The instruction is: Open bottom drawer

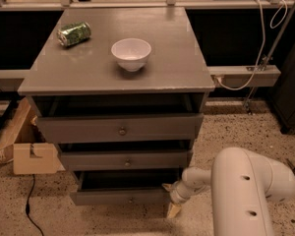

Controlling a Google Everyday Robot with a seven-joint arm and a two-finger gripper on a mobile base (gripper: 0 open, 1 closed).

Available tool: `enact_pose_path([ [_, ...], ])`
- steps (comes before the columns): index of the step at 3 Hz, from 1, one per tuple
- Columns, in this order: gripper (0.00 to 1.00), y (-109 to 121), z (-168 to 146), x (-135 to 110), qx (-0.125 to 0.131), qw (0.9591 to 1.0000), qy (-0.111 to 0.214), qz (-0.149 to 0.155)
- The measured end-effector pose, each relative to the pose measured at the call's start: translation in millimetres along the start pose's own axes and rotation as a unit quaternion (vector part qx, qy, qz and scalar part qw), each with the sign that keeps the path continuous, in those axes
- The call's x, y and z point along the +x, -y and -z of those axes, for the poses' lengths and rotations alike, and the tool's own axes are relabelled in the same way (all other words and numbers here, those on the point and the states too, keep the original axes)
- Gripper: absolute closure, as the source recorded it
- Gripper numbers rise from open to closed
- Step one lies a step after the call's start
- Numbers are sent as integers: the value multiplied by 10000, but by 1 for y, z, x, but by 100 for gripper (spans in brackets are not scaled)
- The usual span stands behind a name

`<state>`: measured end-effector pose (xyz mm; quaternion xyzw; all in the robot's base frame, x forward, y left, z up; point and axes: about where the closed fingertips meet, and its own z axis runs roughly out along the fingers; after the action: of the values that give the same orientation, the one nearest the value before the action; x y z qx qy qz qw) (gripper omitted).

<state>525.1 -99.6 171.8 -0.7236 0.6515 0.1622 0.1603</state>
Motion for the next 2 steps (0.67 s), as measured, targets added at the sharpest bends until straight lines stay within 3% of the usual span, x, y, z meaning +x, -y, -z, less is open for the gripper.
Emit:
enact_pose_path([
  [1, 41, -14, 4, 5, -137, 9998, 19, -161],
  [2, 72, -23, 9, 7, -196, 9995, 22, -259],
])
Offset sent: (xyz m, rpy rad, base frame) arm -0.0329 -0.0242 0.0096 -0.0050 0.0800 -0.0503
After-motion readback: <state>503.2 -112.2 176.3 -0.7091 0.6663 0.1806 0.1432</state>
